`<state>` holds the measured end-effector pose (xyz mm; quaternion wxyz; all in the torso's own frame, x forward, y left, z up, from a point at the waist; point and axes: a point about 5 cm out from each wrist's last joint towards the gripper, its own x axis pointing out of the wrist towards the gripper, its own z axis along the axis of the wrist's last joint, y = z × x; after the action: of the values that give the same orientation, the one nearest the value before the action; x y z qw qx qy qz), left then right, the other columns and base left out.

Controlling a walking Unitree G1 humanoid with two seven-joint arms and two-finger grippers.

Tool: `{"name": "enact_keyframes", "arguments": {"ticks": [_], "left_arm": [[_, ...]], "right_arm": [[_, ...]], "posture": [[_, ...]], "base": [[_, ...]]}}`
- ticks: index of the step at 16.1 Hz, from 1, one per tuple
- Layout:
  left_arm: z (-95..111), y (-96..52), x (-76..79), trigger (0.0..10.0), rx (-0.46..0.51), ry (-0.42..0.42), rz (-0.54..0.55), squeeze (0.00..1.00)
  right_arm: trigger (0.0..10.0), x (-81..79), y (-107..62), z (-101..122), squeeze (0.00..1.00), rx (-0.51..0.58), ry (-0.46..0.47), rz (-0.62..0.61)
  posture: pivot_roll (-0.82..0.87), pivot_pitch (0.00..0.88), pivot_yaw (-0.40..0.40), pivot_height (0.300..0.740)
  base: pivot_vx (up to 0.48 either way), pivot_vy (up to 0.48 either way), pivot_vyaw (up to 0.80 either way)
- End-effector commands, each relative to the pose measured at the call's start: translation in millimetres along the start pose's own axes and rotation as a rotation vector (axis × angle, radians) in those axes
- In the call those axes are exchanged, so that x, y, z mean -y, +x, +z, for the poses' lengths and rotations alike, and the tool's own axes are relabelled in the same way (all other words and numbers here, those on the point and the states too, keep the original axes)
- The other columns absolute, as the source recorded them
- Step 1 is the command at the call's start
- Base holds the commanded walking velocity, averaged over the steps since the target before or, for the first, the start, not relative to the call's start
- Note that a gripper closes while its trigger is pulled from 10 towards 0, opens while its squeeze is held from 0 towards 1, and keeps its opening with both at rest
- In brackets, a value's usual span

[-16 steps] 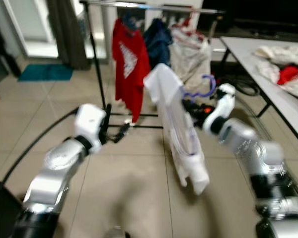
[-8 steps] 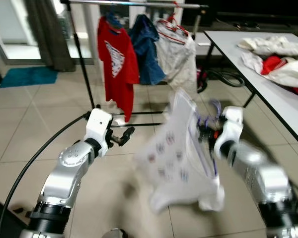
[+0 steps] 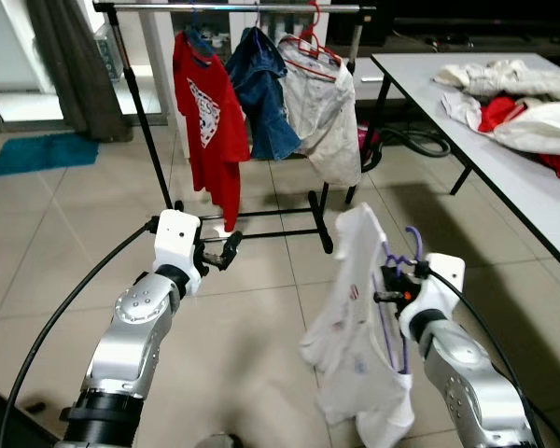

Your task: Hang hanger

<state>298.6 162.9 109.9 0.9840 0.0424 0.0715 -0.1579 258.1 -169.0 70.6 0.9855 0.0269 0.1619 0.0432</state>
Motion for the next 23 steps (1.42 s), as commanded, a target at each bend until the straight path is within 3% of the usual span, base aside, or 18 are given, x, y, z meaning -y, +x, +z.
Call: {"name": "enact_keyframes", "arguments": {"ticks": [1, 8, 12, 16, 18, 21, 22, 23], "left_arm": [[2.1, 1.7, 2.6, 10.0, 0.006, 0.007, -0.015, 0.0], [5.2, 3.4, -0.1, 10.0, 0.013, 0.02, -0.013, 0.0], [6.6, 5.0, -2.3, 10.0, 0.017, 0.023, -0.005, 0.0], [7.4, 7.6, -0.1, 10.0, 0.019, 0.024, -0.011, 0.0], [7.2, 7.9, 2.3, 10.0, 0.013, 0.048, -0.041, 0.0], [12.6, 6.1, 1.5, 10.0, 0.033, 0.084, -0.168, 0.0], [17.2, 5.1, -3.1, 10.0, 0.055, 0.078, -0.24, 1.0], [17.0, 5.5, -9.8, 10.0, 0.026, 0.131, -0.299, 1.0]], "right_arm": [[10.0, 1.2, -1.8, 19.4, 0.0, 0.105, -0.003, -0.009], [10.0, 0.7, 5.7, 33.4, 0.0, 0.156, 0.001, 0.005], [10.0, 0.3, 14.3, 47.3, 0.0, 0.163, -0.087, 0.074], [10.0, 0.3, 18.6, 52.4, 0.0, 0.162, -0.095, 0.09], [10.0, -1.5, 17.9, 53.1, 0.0, 0.159, -0.081, 0.119], [10.0, -2.9, 15.2, 60.7, 0.0, 0.16, -0.148, 0.229], [10.0, -4.3, 12.2, 66.0, 0.0, 0.164, -0.171, 0.306], [10.0, -6.0, 7.7, 71.7, 0.0, 0.176, -0.2, 0.39]], "posture": [[-0.13, 0.0, 0.047, 0.74], [-0.12, 0.0, 0.038, 0.74], [-0.13, 0.0, 0.028, 0.74], [-0.13, 0.0, 0.026, 0.74], [-0.13, 0.0, 0.03, 0.74], [-0.13, 0.0, 0.03, 0.74], [-0.13, 0.0, 0.03, 0.74], [-0.13, 0.0, 0.031, 0.74]], "base": [[0.33, 0.0, 0.51], [0.376, 0.0, 0.11], [0.377, 0.0, 0.0], [0.392, 0.0, 0.8], [0.364, 0.0, 0.0], [0.0, 0.0, 0.0], [0.0, 0.0, 0.0], [0.0, 0.0, 0.0]]}}
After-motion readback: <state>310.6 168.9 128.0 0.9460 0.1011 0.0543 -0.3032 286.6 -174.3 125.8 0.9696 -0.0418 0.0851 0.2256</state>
